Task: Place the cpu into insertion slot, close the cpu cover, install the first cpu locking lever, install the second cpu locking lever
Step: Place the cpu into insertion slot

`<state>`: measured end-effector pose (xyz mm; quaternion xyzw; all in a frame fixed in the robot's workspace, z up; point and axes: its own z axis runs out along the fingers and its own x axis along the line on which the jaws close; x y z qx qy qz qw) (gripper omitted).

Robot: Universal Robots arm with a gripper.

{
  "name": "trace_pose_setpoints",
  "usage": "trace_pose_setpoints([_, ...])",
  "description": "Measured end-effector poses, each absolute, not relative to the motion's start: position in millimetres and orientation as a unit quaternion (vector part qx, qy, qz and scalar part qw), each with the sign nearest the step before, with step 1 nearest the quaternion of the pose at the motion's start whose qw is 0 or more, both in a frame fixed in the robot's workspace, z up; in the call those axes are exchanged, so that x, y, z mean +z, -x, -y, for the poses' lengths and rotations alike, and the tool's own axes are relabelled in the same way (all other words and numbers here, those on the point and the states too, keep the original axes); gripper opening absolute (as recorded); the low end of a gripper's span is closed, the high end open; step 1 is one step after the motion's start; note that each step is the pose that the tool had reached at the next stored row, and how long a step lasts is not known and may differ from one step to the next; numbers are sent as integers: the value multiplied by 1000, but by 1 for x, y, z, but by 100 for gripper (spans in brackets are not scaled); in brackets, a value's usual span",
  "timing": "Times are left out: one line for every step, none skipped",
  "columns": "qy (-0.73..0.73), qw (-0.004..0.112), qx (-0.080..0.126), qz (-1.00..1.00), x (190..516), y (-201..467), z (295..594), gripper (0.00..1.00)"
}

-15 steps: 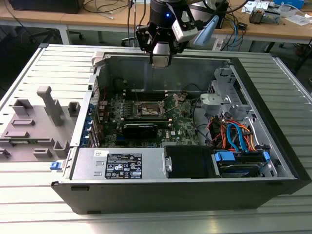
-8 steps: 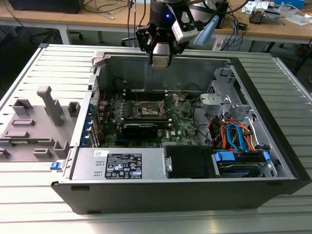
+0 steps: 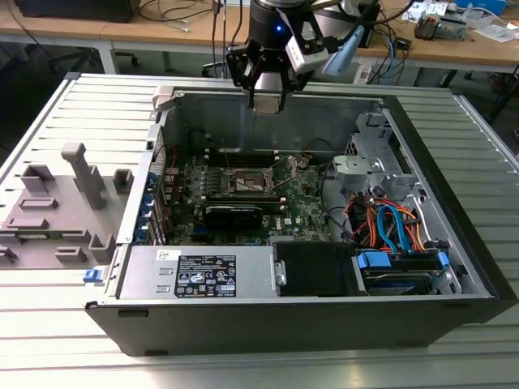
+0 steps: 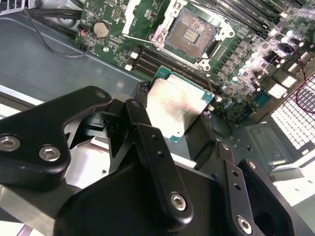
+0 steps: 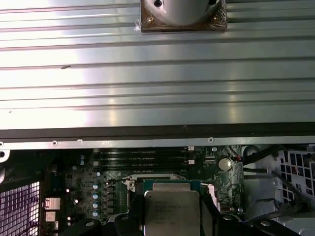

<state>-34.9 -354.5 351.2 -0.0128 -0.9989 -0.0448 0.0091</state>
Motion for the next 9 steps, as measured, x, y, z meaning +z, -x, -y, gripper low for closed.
trace_pose_setpoints([13,9,-45,999,351,35,355,55])
trace_pose_setpoints([13,9,-45,999,351,35,355,55])
trace_pose_setpoints([13,9,-45,999,351,35,355,55])
trace_pose_setpoints([13,9,-45,999,351,35,355,55])
trace_pose_setpoints([13,9,-45,999,350,35,355,55])
trace_pose_setpoints([13,9,-45,999,350,35,355,55])
trace_pose_setpoints([13,9,-45,999,350,35,355,55])
trace_pose_setpoints([13,9,-45,999,350,35,355,55])
trace_pose_setpoints([13,9,-45,999,350,35,355,55])
